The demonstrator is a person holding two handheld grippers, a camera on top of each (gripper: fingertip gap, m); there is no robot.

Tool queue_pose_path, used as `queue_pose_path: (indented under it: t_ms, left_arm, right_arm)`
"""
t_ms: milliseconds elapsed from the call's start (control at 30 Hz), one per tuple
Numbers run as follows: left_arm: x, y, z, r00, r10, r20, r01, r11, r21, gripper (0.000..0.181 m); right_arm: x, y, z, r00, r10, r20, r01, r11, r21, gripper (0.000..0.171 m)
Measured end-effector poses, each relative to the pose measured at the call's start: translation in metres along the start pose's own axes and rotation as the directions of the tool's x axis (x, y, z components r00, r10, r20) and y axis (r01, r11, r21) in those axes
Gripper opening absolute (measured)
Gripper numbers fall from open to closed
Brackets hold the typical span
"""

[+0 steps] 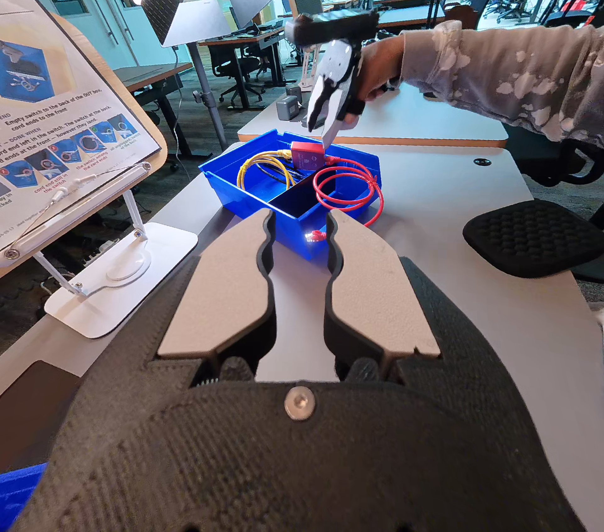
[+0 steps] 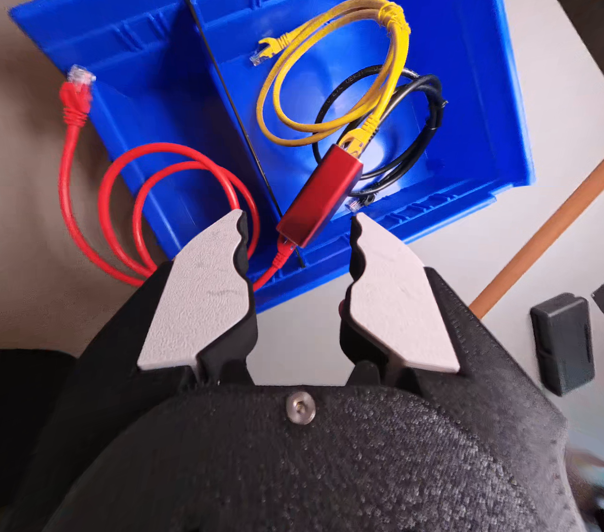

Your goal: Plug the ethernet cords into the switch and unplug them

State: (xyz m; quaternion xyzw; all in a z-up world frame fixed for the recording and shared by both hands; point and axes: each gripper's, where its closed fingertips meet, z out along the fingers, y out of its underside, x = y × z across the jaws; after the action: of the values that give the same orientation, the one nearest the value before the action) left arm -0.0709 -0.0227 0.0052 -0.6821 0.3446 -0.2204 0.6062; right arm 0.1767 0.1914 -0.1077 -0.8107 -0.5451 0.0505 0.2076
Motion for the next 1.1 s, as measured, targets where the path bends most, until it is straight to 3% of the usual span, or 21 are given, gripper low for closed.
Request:
queue_pose_path:
  t_ms: [100,133,233,333,500,633,767,900,1100]
  left_arm:
    - [0.003,0.0,0.0,1.0,0.01,-0.003,-0.01,1.0,-0.006,0.03]
    - [0.004,0.0,0.0,1.0,0.014,-0.003,-0.014,1.0,-0.01,0.029]
    - [0.003,0.0,-0.004,0.999,0.037,0.01,-0.036,0.999,-0.023,0.029]
    - [0.0,-0.001,-0.008,0.999,0.03,0.014,-0.03,0.999,-0.011,0.028]
    - [-0.006,0.008,-0.003,1.0,-0.01,0.002,0.01,1.0,-0.023,0.028]
    - [-0.005,0.016,0.002,1.0,-0.004,-0.003,0.004,0.998,-0.057,0.028]
    - [-0.007,0.024,0.006,1.0,-0.021,-0.008,0.021,0.997,-0.079,0.027]
    - [-0.009,0.032,0.008,1.0,-0.019,-0.008,0.018,0.994,-0.111,0.027]
    - [-0.009,0.036,0.01,0.999,-0.035,-0.023,0.032,0.992,-0.119,0.027]
  right_arm:
    - [0.01,0.003,0.029,0.997,0.021,-0.078,-0.029,0.994,-0.107,0.054]
    - [0.015,0.006,0.038,0.995,0.018,-0.097,-0.033,0.988,-0.152,0.043]
    - [0.023,-0.002,0.04,0.998,0.015,-0.066,-0.028,0.981,-0.192,0.037]
    - [0.031,-0.027,0.016,0.998,0.06,0.013,-0.058,0.989,-0.133,0.031]
    - [0.075,-0.076,-0.023,0.998,0.041,-0.045,-0.04,0.999,0.013,0.027]
    - [0.092,-0.099,-0.016,0.997,0.033,-0.067,-0.03,0.999,0.045,0.027]
    - [0.098,-0.119,0.004,0.988,-0.082,-0.132,0.089,0.995,0.048,0.027]
    - [0.106,-0.105,0.043,0.985,-0.092,-0.142,0.092,0.996,-0.008,0.026]
    - [0.117,-0.054,0.074,0.962,-0.211,-0.172,0.194,0.975,-0.112,0.027]
